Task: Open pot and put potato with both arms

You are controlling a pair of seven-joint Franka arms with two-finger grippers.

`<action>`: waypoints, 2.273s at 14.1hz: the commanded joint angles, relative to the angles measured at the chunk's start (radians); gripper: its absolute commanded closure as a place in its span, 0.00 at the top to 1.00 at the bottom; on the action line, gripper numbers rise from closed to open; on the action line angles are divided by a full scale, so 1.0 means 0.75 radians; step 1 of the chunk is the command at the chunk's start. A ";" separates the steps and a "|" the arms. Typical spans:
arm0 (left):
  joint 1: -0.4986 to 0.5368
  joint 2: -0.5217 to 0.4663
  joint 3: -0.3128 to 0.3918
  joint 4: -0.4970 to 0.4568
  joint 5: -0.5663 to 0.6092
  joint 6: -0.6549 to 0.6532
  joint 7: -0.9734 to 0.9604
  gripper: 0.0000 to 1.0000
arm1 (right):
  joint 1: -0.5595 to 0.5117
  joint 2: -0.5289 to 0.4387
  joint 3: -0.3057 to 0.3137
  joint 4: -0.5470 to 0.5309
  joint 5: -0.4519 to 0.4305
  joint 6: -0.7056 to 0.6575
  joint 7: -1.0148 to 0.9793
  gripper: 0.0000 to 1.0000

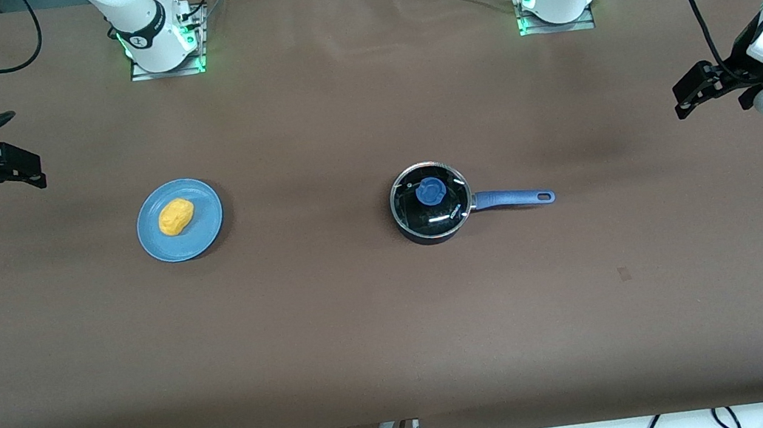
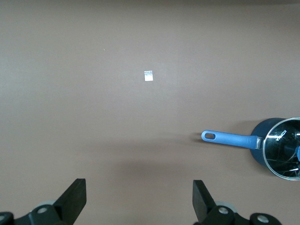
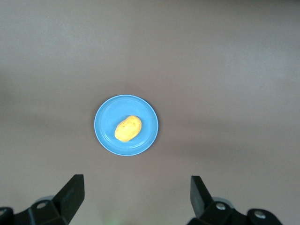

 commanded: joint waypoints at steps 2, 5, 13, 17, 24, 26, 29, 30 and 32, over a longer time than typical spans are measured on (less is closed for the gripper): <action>-0.001 -0.001 -0.014 0.025 -0.006 -0.016 0.015 1.00 | -0.005 0.015 0.008 0.038 0.008 -0.011 0.015 1.00; -0.001 0.007 -0.012 0.025 -0.010 -0.014 0.017 1.00 | -0.005 0.015 0.008 0.040 0.008 -0.011 0.017 1.00; 0.013 0.061 -0.008 0.093 -0.016 -0.031 0.011 1.00 | -0.011 0.017 0.006 0.040 0.006 -0.009 0.003 1.00; 0.009 0.129 -0.010 0.166 -0.006 -0.194 0.003 1.00 | -0.011 0.015 0.008 0.038 0.010 -0.009 0.005 1.00; -0.015 0.238 -0.118 0.170 -0.043 -0.241 -0.021 1.00 | -0.001 0.044 0.012 0.024 -0.002 0.034 0.015 1.00; -0.024 0.312 -0.210 0.164 -0.076 -0.156 -0.278 1.00 | -0.009 0.060 0.012 -0.009 -0.008 0.057 0.007 1.00; -0.089 0.420 -0.337 0.164 -0.074 -0.046 -0.465 1.00 | -0.013 0.070 0.012 -0.119 -0.011 0.159 0.005 1.00; -0.120 0.457 -0.346 0.164 -0.076 0.008 -0.479 1.00 | -0.015 0.076 0.012 -0.140 -0.011 0.208 0.005 1.00; -0.197 0.524 -0.348 0.166 -0.076 0.149 -0.486 1.00 | -0.026 0.078 0.014 -0.197 0.002 0.257 0.025 1.00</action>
